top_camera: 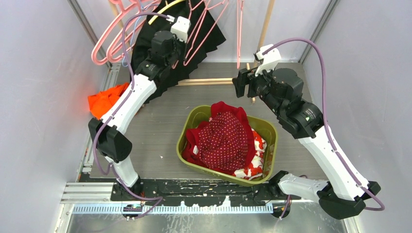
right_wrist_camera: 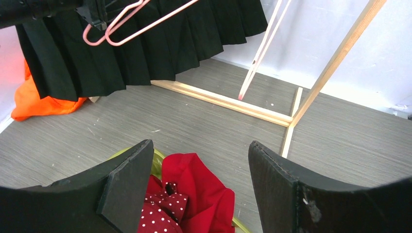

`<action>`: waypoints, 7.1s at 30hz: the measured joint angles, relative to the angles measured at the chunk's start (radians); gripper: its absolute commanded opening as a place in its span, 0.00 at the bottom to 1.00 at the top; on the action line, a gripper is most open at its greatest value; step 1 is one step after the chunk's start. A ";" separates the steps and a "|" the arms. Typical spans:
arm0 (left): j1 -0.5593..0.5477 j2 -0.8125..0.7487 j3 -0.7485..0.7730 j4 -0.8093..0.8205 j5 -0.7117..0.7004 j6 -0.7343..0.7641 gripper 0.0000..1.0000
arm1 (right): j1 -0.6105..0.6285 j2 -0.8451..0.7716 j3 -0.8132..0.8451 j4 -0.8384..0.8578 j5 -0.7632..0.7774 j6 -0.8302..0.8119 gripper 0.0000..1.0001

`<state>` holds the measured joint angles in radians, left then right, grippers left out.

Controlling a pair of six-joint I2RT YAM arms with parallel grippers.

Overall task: Remove the skirt from the hanger
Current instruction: Place the hanger at the clothesline, then pick up the hanger from the clothesline.

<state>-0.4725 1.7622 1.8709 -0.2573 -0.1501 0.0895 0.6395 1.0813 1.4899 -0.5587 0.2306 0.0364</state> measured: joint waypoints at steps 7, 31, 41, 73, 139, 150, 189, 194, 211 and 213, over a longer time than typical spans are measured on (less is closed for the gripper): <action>-0.005 0.045 0.039 0.019 0.001 0.000 0.00 | 0.000 0.006 0.010 -0.003 0.000 0.000 0.76; 0.000 0.074 -0.002 0.237 -0.006 -0.003 0.00 | 0.000 0.052 0.010 -0.003 -0.001 0.001 0.76; 0.015 0.131 0.092 0.129 0.056 -0.023 0.00 | 0.000 0.065 0.010 -0.003 -0.005 0.002 0.76; 0.036 0.049 0.159 -0.114 0.142 0.003 0.91 | -0.013 0.064 -0.022 0.009 -0.047 0.037 0.77; 0.325 0.147 0.416 -0.215 0.498 -0.099 0.63 | -0.049 0.090 -0.131 0.163 -0.098 0.071 0.77; 0.325 0.167 0.420 -0.229 0.517 -0.088 0.00 | -0.064 0.098 -0.131 0.163 -0.102 0.072 0.77; 0.323 0.062 0.348 -0.204 0.437 -0.103 0.00 | -0.066 0.130 -0.132 0.162 -0.136 0.094 0.77; 0.323 -0.005 0.273 -0.175 0.430 -0.103 0.00 | -0.066 0.130 -0.132 0.162 -0.143 0.099 0.77; 0.323 -0.305 -0.111 -0.237 0.399 -0.039 0.00 | -0.066 0.130 -0.146 0.159 -0.137 0.034 0.76; 0.323 -0.357 -0.128 -0.286 0.394 -0.024 0.00 | -0.066 0.130 -0.146 0.158 -0.135 0.019 0.76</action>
<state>-0.1490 1.4055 1.7428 -0.5438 0.2440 0.0654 0.5739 1.2114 1.3441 -0.4011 0.0952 0.0551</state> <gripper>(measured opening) 0.165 0.764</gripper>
